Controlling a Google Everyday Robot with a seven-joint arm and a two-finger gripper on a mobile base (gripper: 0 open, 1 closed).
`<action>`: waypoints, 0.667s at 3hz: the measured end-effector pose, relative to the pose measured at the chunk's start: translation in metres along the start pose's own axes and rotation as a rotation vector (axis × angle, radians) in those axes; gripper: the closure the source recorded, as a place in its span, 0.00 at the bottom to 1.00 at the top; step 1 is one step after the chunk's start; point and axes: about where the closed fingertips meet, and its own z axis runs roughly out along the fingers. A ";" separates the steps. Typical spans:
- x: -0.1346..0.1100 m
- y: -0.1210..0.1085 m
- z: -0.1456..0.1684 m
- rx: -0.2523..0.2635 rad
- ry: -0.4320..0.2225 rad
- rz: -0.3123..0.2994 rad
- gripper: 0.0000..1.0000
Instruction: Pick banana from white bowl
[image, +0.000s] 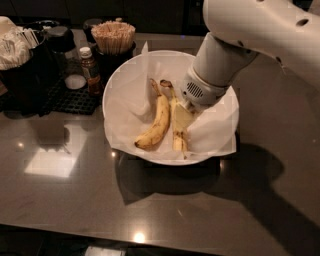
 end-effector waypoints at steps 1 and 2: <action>0.000 0.001 0.000 0.002 0.014 0.008 0.50; 0.001 0.002 0.001 0.008 0.031 0.017 0.27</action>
Offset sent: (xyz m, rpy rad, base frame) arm -0.0072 0.0035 -0.0207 -0.0978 0.0661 -0.0506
